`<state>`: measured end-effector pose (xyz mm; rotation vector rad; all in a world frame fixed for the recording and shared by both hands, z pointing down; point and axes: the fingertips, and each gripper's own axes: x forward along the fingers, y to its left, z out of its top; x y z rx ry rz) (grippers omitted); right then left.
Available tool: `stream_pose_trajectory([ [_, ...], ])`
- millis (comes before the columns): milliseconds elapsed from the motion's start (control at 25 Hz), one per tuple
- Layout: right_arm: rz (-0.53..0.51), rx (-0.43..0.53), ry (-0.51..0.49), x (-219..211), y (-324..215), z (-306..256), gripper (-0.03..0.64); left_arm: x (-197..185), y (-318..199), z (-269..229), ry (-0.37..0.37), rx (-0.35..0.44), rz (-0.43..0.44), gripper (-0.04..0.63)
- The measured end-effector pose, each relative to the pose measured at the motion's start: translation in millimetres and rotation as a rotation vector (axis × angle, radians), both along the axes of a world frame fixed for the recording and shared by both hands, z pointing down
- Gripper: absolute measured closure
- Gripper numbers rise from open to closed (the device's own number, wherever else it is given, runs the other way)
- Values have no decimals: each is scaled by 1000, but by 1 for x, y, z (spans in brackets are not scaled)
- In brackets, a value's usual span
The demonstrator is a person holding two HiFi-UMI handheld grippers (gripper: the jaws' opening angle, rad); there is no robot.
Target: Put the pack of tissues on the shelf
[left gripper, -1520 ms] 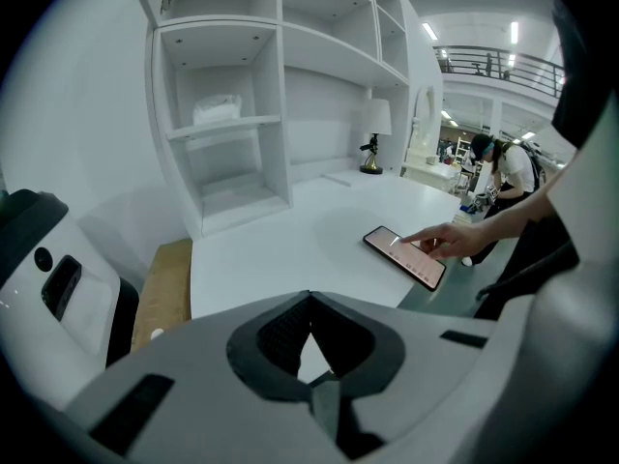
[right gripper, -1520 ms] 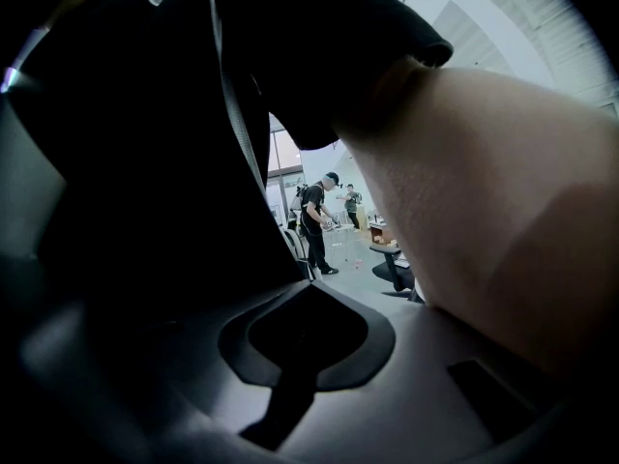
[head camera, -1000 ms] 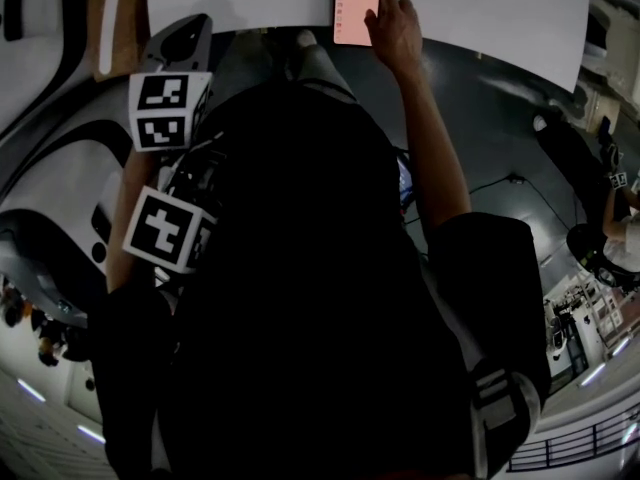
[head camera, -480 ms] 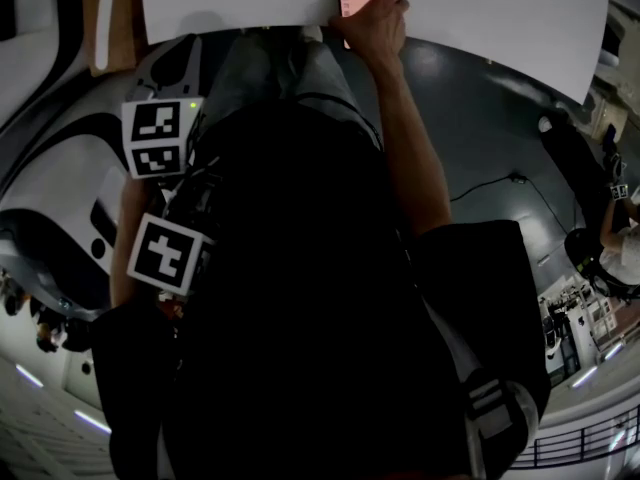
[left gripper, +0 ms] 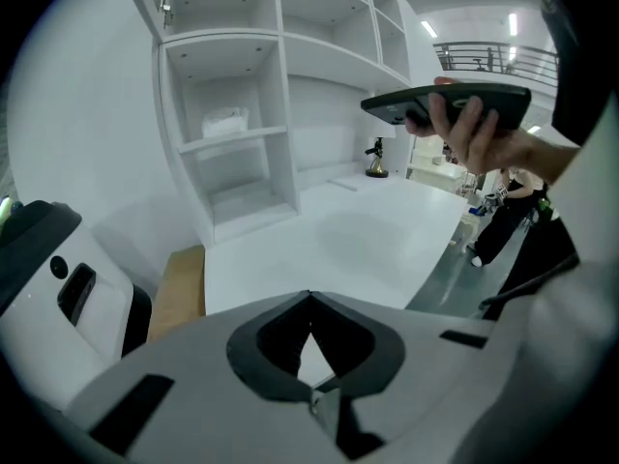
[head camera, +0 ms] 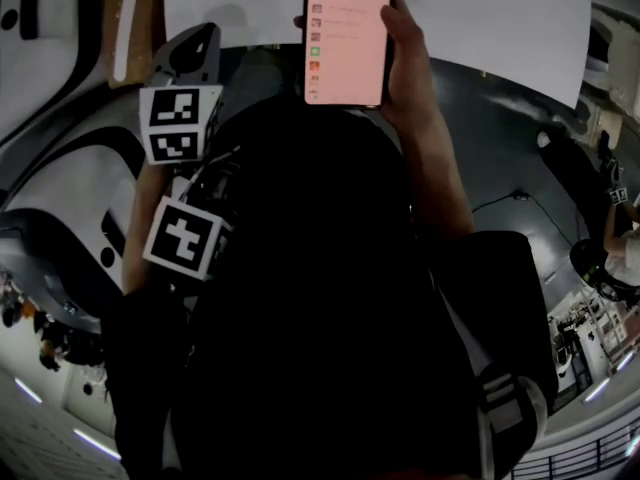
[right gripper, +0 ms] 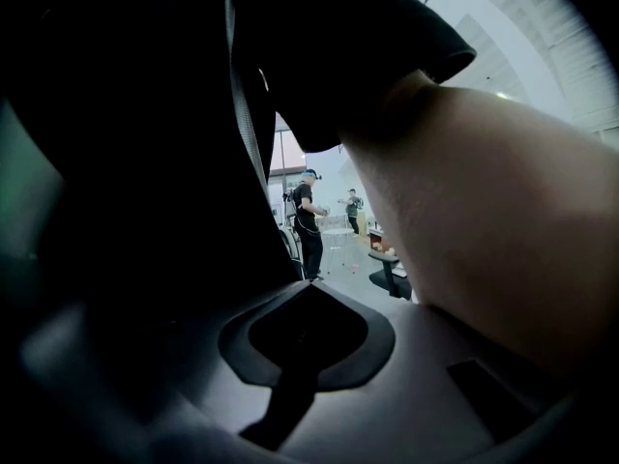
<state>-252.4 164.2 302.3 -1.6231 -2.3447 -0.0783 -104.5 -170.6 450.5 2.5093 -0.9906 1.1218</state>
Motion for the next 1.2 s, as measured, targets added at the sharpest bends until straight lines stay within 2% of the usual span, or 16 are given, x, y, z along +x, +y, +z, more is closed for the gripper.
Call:
stream_pose_trajectory([
  [480, 5, 37, 65, 5, -18, 13, 598, 19, -22, -12, 61, 51, 30, 586],
  [880, -9, 65, 90, 8, -24, 15, 598, 21, -33, -23, 89, 75, 17, 584],
  [1200, 0, 78, 89, 11, -35, 18, 601, 22, -43, -20, 83, 77, 17, 585],
])
